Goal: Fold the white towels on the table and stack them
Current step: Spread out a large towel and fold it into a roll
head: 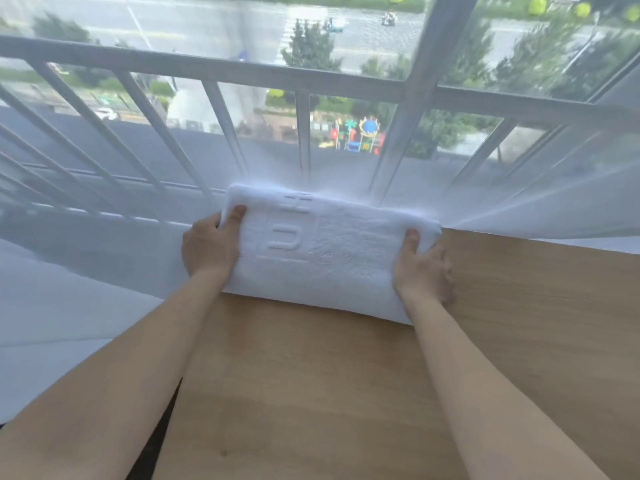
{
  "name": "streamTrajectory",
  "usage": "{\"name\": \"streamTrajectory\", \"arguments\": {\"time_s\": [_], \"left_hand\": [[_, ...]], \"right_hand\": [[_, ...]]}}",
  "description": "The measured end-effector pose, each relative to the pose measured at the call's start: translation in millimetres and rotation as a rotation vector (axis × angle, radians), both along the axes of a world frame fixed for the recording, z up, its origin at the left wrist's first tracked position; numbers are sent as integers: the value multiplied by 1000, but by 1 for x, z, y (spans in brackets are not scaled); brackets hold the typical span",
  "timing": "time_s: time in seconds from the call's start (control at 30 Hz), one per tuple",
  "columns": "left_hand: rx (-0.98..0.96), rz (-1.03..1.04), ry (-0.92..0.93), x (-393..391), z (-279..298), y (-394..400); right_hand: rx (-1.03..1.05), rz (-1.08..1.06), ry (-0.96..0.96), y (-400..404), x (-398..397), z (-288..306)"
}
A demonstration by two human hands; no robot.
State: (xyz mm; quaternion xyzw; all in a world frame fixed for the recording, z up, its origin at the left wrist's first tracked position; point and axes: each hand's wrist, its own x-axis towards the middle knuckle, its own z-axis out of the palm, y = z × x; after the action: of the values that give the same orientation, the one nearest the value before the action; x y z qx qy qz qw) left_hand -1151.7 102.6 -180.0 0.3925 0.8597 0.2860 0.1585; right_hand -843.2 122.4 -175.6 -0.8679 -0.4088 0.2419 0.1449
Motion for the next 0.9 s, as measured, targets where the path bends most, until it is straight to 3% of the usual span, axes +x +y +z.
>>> {"name": "streamTrajectory", "arguments": {"time_s": [0.4,0.5,0.6,0.73,0.9], "left_hand": [[-75,-29,16,1,0,3],[-121,-19,-47,1,7,-4],[-37,0,-160,8,14,-21],[143,-157,-95,50,28,-69],[81,-585,-255,154,62,-110]], "right_hand": [[62,-29,23,-4,-2,5],[132,-35,128,-19,2,12],[205,9,291,-42,17,20],[198,101,312,-80,45,37],[152,269,204,-119,80,71]]}}
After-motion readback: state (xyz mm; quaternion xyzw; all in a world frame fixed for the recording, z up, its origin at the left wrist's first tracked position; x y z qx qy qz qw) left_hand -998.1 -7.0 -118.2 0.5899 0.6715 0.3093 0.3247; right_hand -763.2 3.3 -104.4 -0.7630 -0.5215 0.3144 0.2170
